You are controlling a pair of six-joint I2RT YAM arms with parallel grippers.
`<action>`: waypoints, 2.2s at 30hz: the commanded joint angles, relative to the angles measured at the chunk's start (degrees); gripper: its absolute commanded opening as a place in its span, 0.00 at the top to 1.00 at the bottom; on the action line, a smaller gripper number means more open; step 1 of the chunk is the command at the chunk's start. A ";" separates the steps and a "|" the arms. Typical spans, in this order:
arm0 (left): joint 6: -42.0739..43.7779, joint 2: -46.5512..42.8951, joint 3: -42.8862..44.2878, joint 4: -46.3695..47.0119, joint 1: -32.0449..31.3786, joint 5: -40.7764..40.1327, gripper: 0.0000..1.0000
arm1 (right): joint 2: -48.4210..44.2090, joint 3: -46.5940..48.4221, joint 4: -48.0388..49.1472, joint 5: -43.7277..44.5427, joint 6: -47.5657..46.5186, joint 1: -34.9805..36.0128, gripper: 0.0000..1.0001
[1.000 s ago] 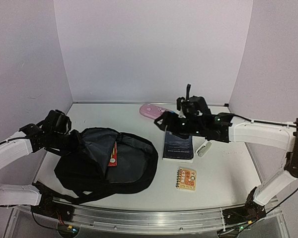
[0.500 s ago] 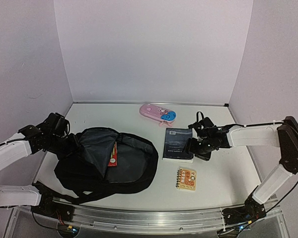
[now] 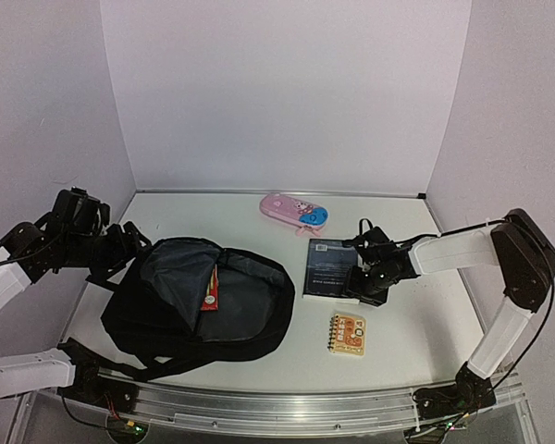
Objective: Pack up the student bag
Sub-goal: Pick up the book from the center of the board.
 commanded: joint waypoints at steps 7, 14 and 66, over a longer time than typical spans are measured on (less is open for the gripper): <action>3.55 2.98 5.63 -0.03 0.26 2.90 0.12 | 3.84 0.63 2.44 0.49 2.75 -0.31 0.63; 9.72 6.45 6.62 7.10 0.26 14.90 0.07 | 0.24 -0.24 4.76 -0.30 5.28 -0.32 0.99; -26.24 36.01 5.42 72.55 -12.13 36.91 0.29 | -17.26 16.60 43.29 -14.12 10.95 15.68 1.00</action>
